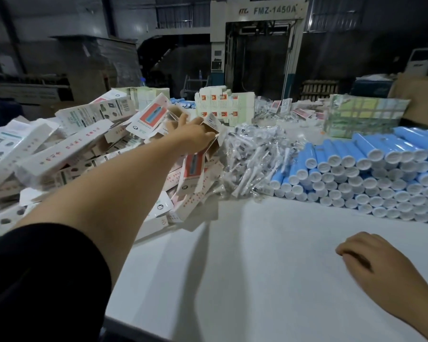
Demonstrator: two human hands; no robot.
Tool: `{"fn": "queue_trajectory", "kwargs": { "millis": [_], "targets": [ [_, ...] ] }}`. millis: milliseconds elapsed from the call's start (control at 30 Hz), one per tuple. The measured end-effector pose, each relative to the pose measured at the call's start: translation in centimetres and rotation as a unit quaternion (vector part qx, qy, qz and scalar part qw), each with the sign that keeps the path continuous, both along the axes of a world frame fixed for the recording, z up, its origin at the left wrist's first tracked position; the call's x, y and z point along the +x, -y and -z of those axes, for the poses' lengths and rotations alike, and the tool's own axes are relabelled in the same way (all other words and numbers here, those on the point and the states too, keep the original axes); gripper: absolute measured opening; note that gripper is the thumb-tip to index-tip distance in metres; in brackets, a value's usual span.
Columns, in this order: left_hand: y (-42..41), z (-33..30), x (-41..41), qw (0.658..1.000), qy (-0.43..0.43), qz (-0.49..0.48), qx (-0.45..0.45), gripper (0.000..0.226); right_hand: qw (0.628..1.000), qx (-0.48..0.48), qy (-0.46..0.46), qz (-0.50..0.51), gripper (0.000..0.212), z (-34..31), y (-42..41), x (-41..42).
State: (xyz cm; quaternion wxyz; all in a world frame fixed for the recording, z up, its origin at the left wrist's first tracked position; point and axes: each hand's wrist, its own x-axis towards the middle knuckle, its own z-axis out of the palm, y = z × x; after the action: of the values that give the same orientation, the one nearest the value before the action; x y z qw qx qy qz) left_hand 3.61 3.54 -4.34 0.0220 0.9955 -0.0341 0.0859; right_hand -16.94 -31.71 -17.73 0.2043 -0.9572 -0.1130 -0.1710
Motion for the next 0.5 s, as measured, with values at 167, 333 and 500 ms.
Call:
{"fn": "queue_trajectory", "kwargs": {
  "millis": [167, 333, 500],
  "targets": [
    [1.9, -0.4, -2.5, 0.986, 0.161, -0.011, -0.034, 0.052, 1.0, 0.003, -0.014, -0.01, 0.03, -0.2, 0.2, -0.3],
    [8.0, 0.8, -9.9, 0.961, 0.185, 0.109, -0.175, 0.064, 1.0, 0.025, -0.013, -0.004, 0.019, -0.2, 0.2, -0.4],
    [16.2, 8.1, -19.2, 0.916, 0.068, 0.242, -0.313, 0.071, 0.895, 0.439, -0.075, -0.028, 0.025, -0.9, 0.2, -0.7]
  ]
}}
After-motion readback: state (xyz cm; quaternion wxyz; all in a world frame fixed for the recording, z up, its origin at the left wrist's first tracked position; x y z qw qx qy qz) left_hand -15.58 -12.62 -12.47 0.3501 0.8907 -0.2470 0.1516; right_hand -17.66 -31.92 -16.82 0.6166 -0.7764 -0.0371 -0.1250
